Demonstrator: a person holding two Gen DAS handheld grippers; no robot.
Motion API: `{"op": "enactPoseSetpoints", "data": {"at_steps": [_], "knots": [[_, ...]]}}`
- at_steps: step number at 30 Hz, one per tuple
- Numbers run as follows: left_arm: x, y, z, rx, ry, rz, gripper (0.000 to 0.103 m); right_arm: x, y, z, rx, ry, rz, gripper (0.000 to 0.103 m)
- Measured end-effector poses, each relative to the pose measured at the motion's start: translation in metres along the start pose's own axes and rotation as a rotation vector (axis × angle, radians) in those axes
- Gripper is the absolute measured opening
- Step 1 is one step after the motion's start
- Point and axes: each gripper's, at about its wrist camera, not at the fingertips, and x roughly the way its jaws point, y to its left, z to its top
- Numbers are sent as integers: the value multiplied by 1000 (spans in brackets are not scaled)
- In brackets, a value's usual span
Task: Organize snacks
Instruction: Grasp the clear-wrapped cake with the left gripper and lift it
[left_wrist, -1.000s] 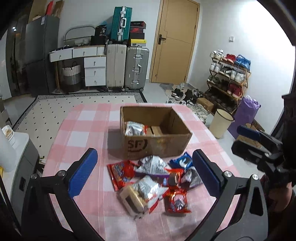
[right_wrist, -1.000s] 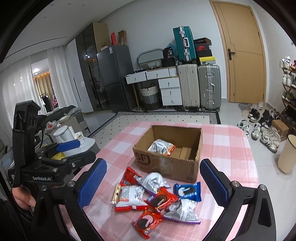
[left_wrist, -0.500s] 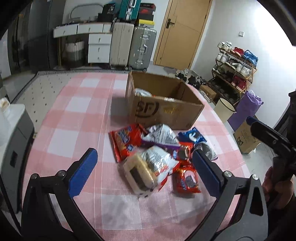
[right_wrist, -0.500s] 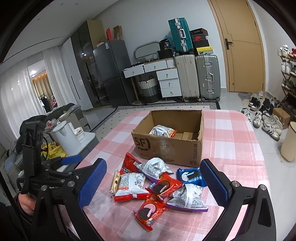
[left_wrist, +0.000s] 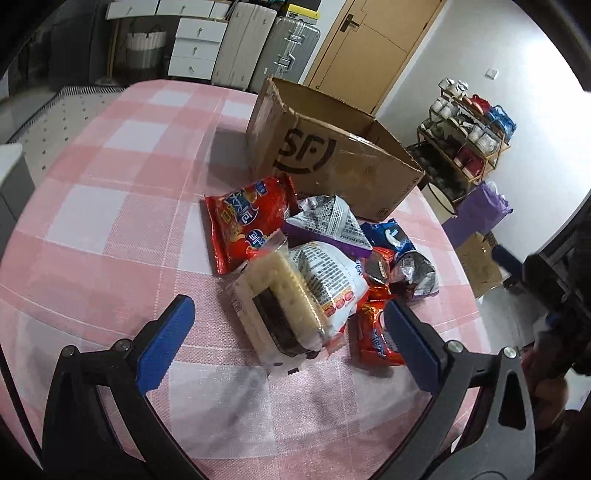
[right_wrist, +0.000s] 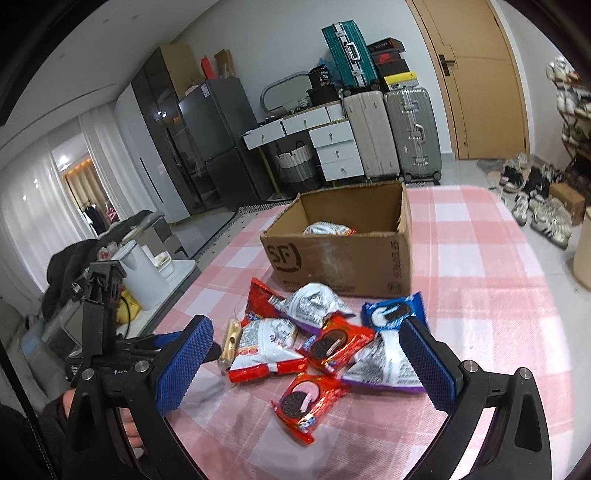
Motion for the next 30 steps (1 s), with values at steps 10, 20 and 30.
{"op": "enactPoseSetpoints", "data": {"at_steps": [10,20,30], "knots": [[23,18,-4,-65,40,-57,102,18,-6,-21,30,42,16,102],[45,40,-4,-165,68,-191,83,26,-10,-30,53,68,25,102],[59,45,1,-177,80,-275,56,29,-10,-33,57,86,24,102]]}}
